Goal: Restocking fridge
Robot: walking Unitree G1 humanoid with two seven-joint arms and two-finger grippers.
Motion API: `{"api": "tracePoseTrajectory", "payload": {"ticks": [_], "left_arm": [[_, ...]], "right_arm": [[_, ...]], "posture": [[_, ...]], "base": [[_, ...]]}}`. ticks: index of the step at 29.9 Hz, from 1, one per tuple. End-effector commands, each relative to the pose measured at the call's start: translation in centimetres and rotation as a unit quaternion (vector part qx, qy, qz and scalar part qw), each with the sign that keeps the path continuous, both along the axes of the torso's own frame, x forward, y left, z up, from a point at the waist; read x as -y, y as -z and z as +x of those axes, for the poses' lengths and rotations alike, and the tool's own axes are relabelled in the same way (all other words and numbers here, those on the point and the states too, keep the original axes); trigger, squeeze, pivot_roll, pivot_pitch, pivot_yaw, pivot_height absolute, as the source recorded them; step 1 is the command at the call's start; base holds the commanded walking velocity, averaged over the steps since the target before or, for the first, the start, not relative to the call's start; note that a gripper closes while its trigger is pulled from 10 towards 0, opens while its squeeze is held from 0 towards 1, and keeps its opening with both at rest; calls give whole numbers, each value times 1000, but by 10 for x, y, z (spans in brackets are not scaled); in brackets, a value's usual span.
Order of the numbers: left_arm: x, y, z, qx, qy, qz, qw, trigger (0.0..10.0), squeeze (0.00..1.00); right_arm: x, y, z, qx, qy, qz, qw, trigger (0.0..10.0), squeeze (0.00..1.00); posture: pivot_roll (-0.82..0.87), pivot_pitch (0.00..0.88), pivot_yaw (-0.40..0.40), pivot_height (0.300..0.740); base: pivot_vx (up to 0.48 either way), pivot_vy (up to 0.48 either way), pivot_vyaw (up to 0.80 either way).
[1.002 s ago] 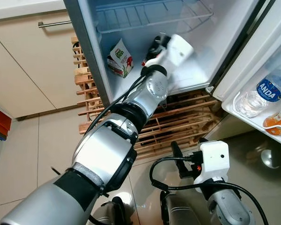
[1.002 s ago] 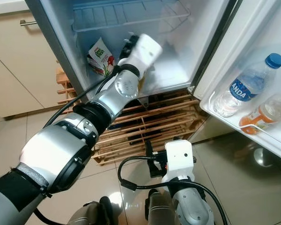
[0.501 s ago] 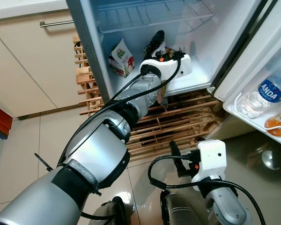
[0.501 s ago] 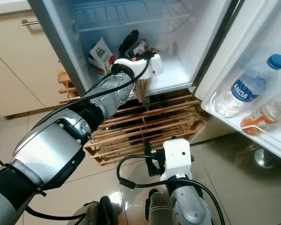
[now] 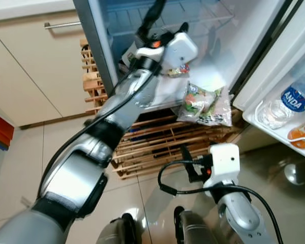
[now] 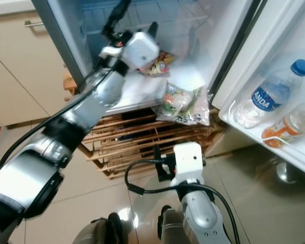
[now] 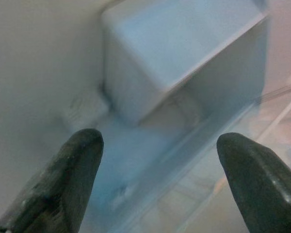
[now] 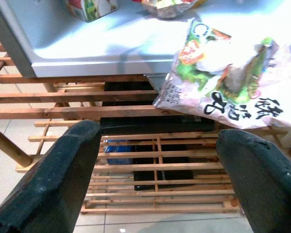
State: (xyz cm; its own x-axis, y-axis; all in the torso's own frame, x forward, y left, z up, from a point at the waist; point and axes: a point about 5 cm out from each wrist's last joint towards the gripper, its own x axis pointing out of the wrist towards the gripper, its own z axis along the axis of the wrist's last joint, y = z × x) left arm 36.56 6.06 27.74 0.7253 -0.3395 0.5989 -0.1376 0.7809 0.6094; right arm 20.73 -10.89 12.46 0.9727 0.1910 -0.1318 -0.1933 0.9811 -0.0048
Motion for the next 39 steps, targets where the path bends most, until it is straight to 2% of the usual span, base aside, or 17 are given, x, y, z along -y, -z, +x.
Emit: {"api": "tracePoseTrajectory", "payload": {"ticks": [1, 2, 4, 5, 6, 9, 10, 13, 15, 17, 19, 24, 27, 35, 37, 38, 39], "left_arm": [[-10, 0, -6, -31, 8, -20, 999, 10000, 0], [-18, 10, -11, -68, 12, -44, 997, 10000, 0], [-23, 17, -14, -92, 17, -60, 994, 10000, 0], [-32, 43, -25, -180, 47, -117, 976, 10000, 0], [-32, 43, -25, -180, 47, -117, 976, 10000, 0], [-54, 95, -55, -317, 40, -200, 926, 10000, 0], [-54, 95, -55, -317, 40, -200, 926, 10000, 0], [-57, 109, -87, -354, 66, -245, 900, 10000, 0], [-50, 110, -105, -363, 99, -229, 898, 10000, 0], [-43, 111, -115, -366, 119, -205, 900, 10000, 0], [-34, 116, -122, -386, 139, -201, 889, 10000, 0], [-30, 125, -127, -417, 146, -202, 874, 10000, 0], [-37, 137, -125, -440, 109, -203, 868, 10000, 0], [-44, 148, -121, -445, 91, -187, 871, 10000, 0], [-47, 150, -118, -447, 82, -196, 869, 10000, 0], [-59, 154, -107, -456, 50, -250, 853, 10000, 0], [-59, 154, -107, -456, 50, -250, 853, 10000, 0]], "right_arm": [[2, 5, 2, -6, 1, 5, 1000, 10000, 0], [3, 6, 4, -6, 2, 6, 1000, 10000, 0], [3, 7, 5, -6, 2, 6, 1000, 10000, 0], [4, 9, 7, -5, 1, 5, 1000, 10000, 0], [4, 9, 7, -5, 1, 5, 1000, 10000, 0], [5, 11, 18, 4, -5, 2, 1000, 10000, 0], [5, 11, 18, 4, -5, 2, 1000, 10000, 0], [10, 8, 34, 15, 4, 8, 1000, 10000, 0], [12, 7, 44, 21, 10, 13, 1000, 10000, 0], [13, 8, 50, 21, 13, 15, 1000, 10000, 0], [17, 9, 57, 20, 28, 20, 999, 10000, 0], [23, 10, 67, 24, 49, 20, 998, 10000, 0], [30, 7, 74, 29, 74, 33, 996, 10000, 0], [37, 19, 64, -2, 118, 34, 992, 10000, 0], [36, 20, 63, -6, 117, 37, 992, 10000, 0], [37, 19, 59, -1, 113, 39, 993, 10000, 0], [37, 19, 59, -1, 113, 39, 993, 10000, 0]], "posture": [[-236, 199, 36, 740], [-228, 197, 36, 740], [-223, 195, 36, 740], [-199, 191, 32, 740], [-199, 191, 32, 740], [-166, 194, 19, 740], [-166, 194, 19, 740], [-136, 190, 4, 740], [-127, 187, -2, 740], [-124, 183, -5, 740], [-123, 182, -6, 740], [-128, 180, -3, 740], [-121, 166, -3, 740], [-122, 110, 7, 740], [-117, 84, 10, 740], [-112, 34, 16, 740], [-112, 34, 16, 740]], "base": [[0, 0, 0], [0, 0, 0], [0, 0, 0], [0, 0, 0], [0, 0, 0], [0, 0, 0], [0, 0, 0], [0, 0, 0], [0, 0, 0], [0, 0, 0], [0, 0, 0], [0, 0, 0], [0, 0, 0], [0, 0, 0], [0, 0, 0], [0, 0, 0], [0, 0, 0]]}}
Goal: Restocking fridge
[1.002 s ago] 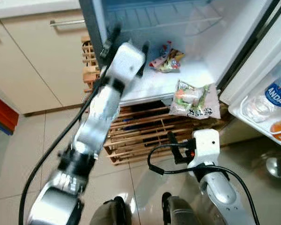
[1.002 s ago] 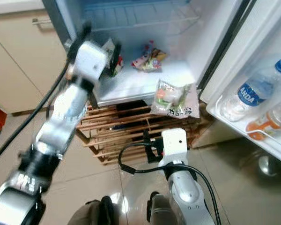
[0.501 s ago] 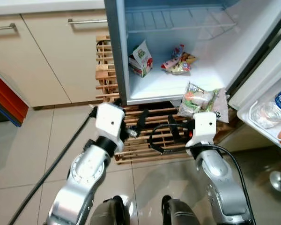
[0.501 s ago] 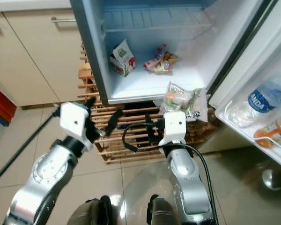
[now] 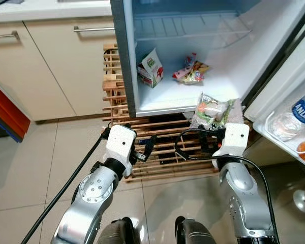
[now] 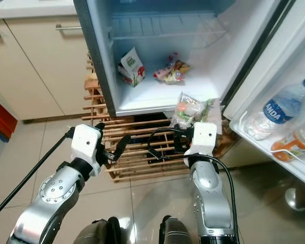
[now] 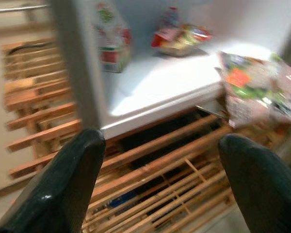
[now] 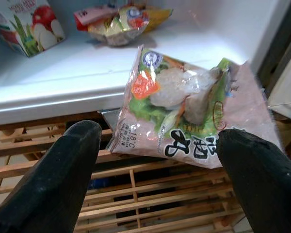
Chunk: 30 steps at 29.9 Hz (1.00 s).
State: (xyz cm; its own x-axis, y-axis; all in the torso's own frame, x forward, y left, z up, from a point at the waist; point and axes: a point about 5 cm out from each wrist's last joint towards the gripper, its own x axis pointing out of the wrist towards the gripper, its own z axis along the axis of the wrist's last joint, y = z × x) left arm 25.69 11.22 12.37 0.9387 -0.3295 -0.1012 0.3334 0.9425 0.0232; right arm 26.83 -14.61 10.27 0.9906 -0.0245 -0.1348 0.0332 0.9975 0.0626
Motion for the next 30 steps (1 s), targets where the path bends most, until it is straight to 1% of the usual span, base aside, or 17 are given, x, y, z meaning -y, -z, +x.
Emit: {"api": "tracePoseTrajectory", "payload": {"ticks": [1, 2, 3, 5, 7, 9, 11, 12, 14, 15, 18, 21, 23, 30], "left_arm": [[-12, 2, 6, -12, -33, -15, 999, 10000, 0], [-17, 1, 10, -7, -40, -14, 999, 10000, 0], [-17, 1, 10, -7, -40, -14, 999, 10000, 0], [-20, -2, 17, 8, -38, -6, 999, 10000, 0], [-17, -3, 30, 14, -26, -7, 1000, 10000, 0], [-17, -3, 30, 14, -26, -7, 1000, 10000, 0], [-11, -5, 43, 21, -16, -4, 1000, 10000, 0], [-10, -6, 49, 25, -16, 5, 1000, 10000, 0], [-11, -7, 57, 30, -28, 18, 999, 10000, 0], [-12, -7, 59, 30, -34, 21, 999, 10000, 0], [-13, -3, 62, 21, -44, 29, 998, 10000, 0], [-14, 0, 66, 9, -58, 8, 998, 10000, 0], [-13, 0, 67, 10, -60, 3, 998, 10000, 0], [-10, 1, 66, 25, -58, 16, 998, 10000, 0]], "right_arm": [[1, -5, -4, 10, -1, 2, 1000, 10000, 0], [4, -7, -4, 20, -1, -7, 1000, 10000, 0], [4, -7, -4, 20, -1, -7, 1000, 10000, 0], [9, -8, -3, 32, 3, -25, 999, 10000, 0], [13, -7, 4, 34, 7, -33, 999, 10000, 0], [13, -7, 4, 34, 7, -33, 999, 10000, 0], [15, -7, 12, 37, 8, -37, 999, 10000, 0], [15, -5, 16, 36, 8, -38, 999, 10000, 0], [15, -2, 19, 34, 8, -39, 999, 10000, 0], [15, -2, 20, 33, 8, -40, 999, 10000, 0], [15, 1, 21, 27, 7, -41, 999, 10000, 0], [16, 2, 23, 29, 5, -46, 998, 10000, 0], [16, 2, 26, 32, 2, -47, 998, 10000, 0], [13, 4, 29, 33, -13, -47, 998, 10000, 0]], "posture": [[-112, 28, 17, 740], [-119, 4, 22, 740], [-119, 4, 22, 740], [-126, 0, 28, 740], [-136, 0, 43, 740], [-136, 0, 43, 740], [-142, 0, 50, 740], [-143, 0, 53, 740], [-144, 0, 54, 740], [-145, 0, 54, 740], [-146, 0, 55, 740], [-142, 0, 52, 740], [-142, 0, 51, 740], [-126, 0, 38, 740]], "base": [[0, 0, 0], [0, 0, 0], [0, 0, 0], [0, 0, 0], [0, 0, -372], [0, 0, -744], [0, 240, -744], [0, 480, -744], [0, 480, -741], [0, 480, -744], [0, 0, -744], [0, 0, 0], [0, 0, 0], [0, 0, 0]]}}
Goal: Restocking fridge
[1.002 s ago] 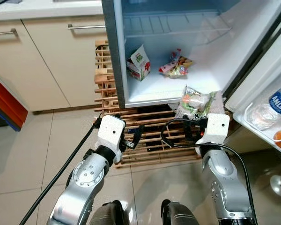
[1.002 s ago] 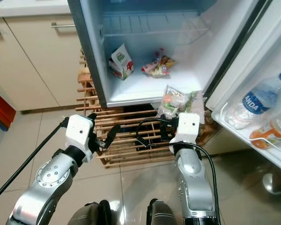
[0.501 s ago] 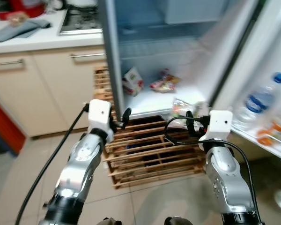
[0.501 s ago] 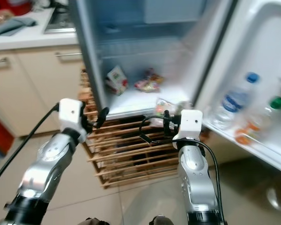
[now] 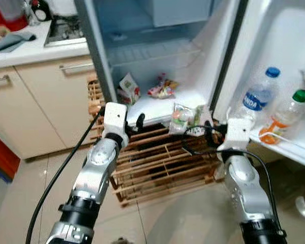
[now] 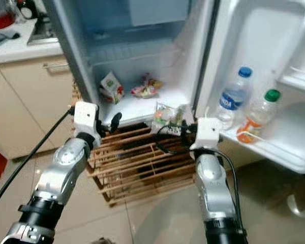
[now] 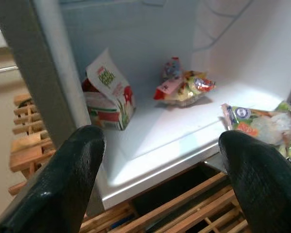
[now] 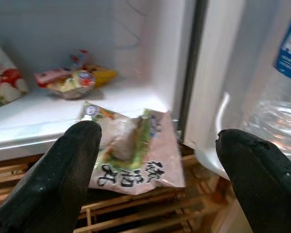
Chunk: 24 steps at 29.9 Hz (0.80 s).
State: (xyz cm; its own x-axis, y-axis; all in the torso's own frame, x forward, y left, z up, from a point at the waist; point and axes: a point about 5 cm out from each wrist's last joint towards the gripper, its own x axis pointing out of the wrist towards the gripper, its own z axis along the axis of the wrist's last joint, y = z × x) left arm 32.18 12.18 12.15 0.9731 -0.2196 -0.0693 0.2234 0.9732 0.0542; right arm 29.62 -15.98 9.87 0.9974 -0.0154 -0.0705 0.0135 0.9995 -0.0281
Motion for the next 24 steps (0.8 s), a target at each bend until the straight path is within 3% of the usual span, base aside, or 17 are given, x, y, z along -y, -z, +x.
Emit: {"api": "tracePoseTrajectory", "payload": {"ticks": [1, 6, 13, 20, 24], "left_arm": [[1, -2, 1, 10, 2, 10, 1000, 10000, 0], [7, -4, 0, 23, 23, 11, 999, 10000, 0], [0, 6, 5, -1, -8, 13, 1000, 10000, 0], [0, 6, 6, 4, -8, 12, 1000, 10000, 0], [4, 8, 6, 6, 14, 18, 1000, 10000, 0]], "right_arm": [[-2, 1, 1, 1, -8, -1, 1000, 10000, 0], [-7, 2, 1, -4, -30, -4, 1000, 10000, 0], [-8, 9, -6, -3, -44, -4, 999, 10000, 0], [-6, 11, -9, -2, -44, -7, 999, 10000, 0], [-9, 8, -8, 7, -53, -12, 999, 10000, 0]], "posture": [[-126, 0, 38, 740], [-120, 0, 32, 740], [-131, 0, 31, 740], [-139, 0, 31, 740], [-143, 0, 29, 740]], "base": [[0, 0, 0], [0, 0, -275], [0, 0, -625], [0, 0, -564], [92, 78, 0]]}}
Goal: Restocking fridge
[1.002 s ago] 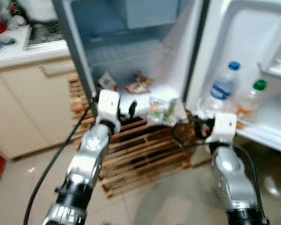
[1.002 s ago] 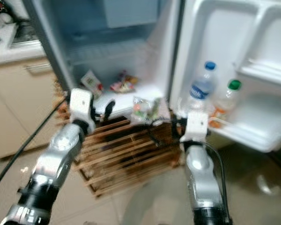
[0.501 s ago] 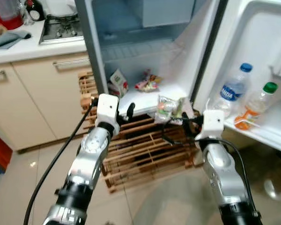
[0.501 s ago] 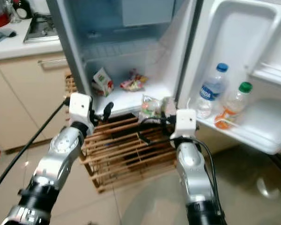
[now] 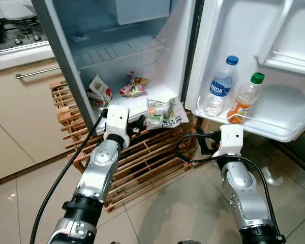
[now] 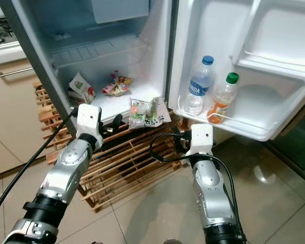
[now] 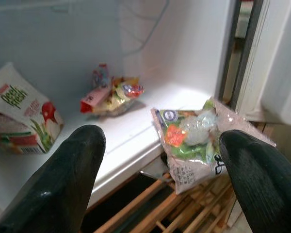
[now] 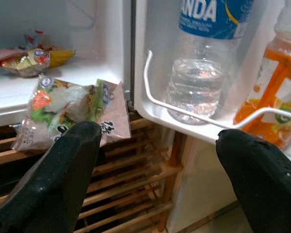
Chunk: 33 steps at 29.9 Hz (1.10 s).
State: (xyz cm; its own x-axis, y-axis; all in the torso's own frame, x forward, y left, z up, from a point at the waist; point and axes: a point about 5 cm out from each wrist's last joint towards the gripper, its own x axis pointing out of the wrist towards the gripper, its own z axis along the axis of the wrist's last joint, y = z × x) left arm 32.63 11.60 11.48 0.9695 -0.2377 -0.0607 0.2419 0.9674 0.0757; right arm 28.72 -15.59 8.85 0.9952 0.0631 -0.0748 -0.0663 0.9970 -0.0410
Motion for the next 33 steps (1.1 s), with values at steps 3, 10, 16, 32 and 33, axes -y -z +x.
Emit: {"api": "tracePoseTrajectory", "payload": {"ticks": [3, 10, 16, 32, 33], "left_arm": [[2, 1, 3, 0, 11, 9, 1000, 10000, 0], [7, -6, 3, 25, 20, 16, 999, 10000, 0], [7, -6, 5, 25, 18, 11, 999, 10000, 0], [12, -6, 9, 25, 33, 31, 999, 10000, 0], [11, -5, 10, 25, 32, 34, 999, 10000, 0]], "right_arm": [[-7, -4, 2, 13, -17, -6, 1000, 10000, 0], [-10, -1, 2, -6, -9, -16, 1000, 10000, 0], [-9, 2, 0, -12, -4, -15, 1000, 10000, 0], [-9, 4, 0, -14, 0, -20, 1000, 10000, 0], [-9, 4, 0, -14, 0, -20, 1000, 10000, 0]], "posture": [[-144, 0, 30, 740], [-146, 0, 36, 740], [-153, 0, 39, 721], [-154, 0, 38, 631], [-154, 0, 38, 626]], "base": [[391, 276, 0], [231, 147, 0], [0, 0, 0], [0, 0, 0], [0, 0, 0]]}}
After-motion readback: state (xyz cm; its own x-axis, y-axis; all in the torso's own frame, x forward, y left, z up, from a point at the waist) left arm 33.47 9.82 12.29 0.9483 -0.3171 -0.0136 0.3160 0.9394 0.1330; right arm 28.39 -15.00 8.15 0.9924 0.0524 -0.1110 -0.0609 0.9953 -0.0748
